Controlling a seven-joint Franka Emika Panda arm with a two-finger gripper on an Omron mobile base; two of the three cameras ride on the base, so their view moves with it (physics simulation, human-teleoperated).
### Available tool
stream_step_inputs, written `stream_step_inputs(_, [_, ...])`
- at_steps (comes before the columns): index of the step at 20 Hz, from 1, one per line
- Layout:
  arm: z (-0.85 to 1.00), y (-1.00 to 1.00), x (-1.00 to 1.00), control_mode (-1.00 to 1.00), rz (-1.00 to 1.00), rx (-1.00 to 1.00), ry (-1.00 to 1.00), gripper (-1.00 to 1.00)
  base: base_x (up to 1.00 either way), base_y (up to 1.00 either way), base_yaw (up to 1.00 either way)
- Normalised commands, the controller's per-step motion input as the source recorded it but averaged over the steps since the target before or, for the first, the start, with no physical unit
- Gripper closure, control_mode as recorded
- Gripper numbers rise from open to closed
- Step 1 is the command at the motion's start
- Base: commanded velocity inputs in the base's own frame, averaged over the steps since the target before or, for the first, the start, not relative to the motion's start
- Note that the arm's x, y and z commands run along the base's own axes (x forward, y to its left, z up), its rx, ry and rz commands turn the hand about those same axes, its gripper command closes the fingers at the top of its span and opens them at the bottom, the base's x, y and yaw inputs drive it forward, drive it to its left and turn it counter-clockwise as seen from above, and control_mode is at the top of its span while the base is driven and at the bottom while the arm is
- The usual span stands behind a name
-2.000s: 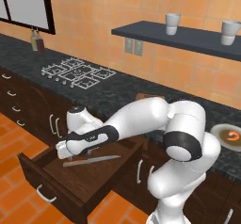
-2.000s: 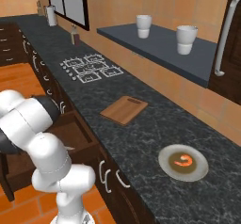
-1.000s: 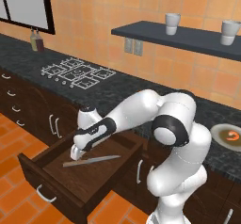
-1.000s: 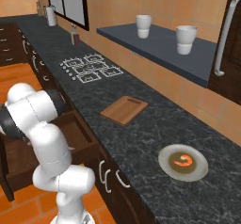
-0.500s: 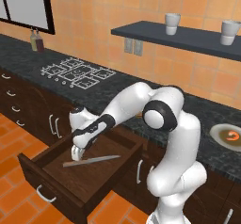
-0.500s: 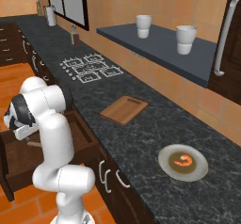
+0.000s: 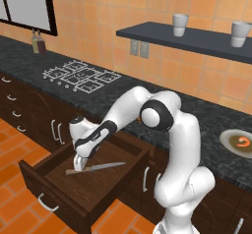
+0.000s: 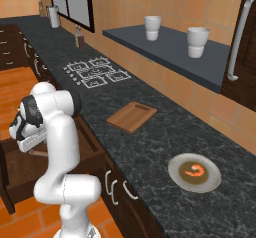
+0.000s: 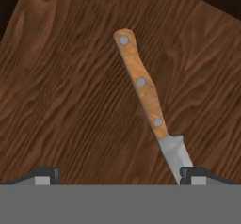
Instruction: Pick up the knife from the drawer and place it on the cutting board. Then place the meat from the plate to the cutting board.
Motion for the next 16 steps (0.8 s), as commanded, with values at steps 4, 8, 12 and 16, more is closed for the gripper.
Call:
stream_step_inputs(4, [-0.28,0.00,0.03,-1.00,0.00,0.00,-0.03,-1.00,0.00,0.00,0.00])
stream_step_inputs(8, [-0.19,0.00,0.22,-1.00,0.00,0.00,0.00,-1.00,0.00,0.00,0.00])
stream_step_inputs(12, [-0.14,-0.10,0.20,-1.00,0.00,0.00,0.00,-1.00,0.00,0.00,0.00])
stream_step_inputs(16, [-0.25,-0.02,0.05,-1.00,0.00,0.00,0.00,-1.00,0.00,0.00,0.00])
